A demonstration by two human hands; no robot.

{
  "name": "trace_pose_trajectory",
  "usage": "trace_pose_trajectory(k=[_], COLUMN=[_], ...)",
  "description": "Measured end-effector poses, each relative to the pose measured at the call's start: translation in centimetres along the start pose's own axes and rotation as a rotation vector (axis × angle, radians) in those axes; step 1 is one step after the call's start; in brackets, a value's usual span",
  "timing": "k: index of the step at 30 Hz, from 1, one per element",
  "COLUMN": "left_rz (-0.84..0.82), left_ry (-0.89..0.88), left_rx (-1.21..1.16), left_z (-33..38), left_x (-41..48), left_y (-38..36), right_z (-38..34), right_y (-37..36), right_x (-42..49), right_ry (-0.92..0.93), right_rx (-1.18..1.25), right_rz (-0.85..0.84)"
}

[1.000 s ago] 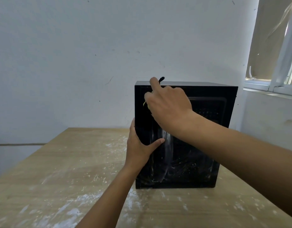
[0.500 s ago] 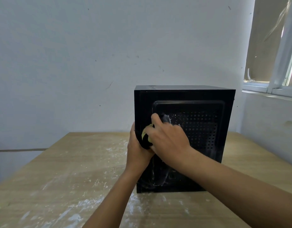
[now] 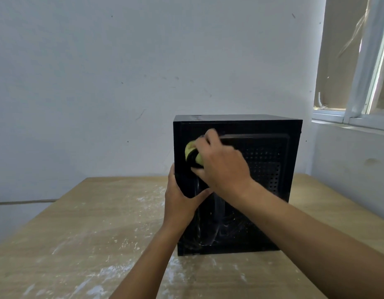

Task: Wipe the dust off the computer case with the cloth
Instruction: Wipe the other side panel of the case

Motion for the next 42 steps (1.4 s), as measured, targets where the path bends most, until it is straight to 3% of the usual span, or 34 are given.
trace_pose_trajectory(k=[6,18,22,33,38,42], left_rz=[0.009,0.000,0.001,0.041,0.020,0.026], left_ry=[-0.026,0.009,0.021,0.035,0.074,0.092], left_rx=[0.007,0.024,0.012,0.016,0.009,0.017], left_z=[-1.0,-1.4,-1.9,-4.9,-5.2,-5.2], left_x=[-0.1,-0.3,-0.6,-1.8,-2.1,-2.2], left_y=[0.0,-0.2,-0.3,-0.4,-0.7,-0.6], right_z=[-2.3,1.3,0.8,-4.7,-3.9,-0.9], right_y=[-4.0,2.6,1.5,-6.8,-5.5,-2.1], right_x=[-3.9,3.3,3.2,-4.9,-4.2,-0.6], right_ry=[0.003,-0.092,-0.004,0.276,0.305,0.149], right_rx=[0.015,-0.029,-0.041,0.002,-0.002,0.070], right_rz=[-0.114,0.108,0.163,-0.023,0.090,0.206])
Point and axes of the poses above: each hand's wrist, its own x-axis towards the middle knuckle, its own y-axis out of the back of the hand, z = x × y, the point moved 8 cm from there along x, towards the middle knuckle, and after that the axes turned 10 degrees about y, right-handed, at the moved point
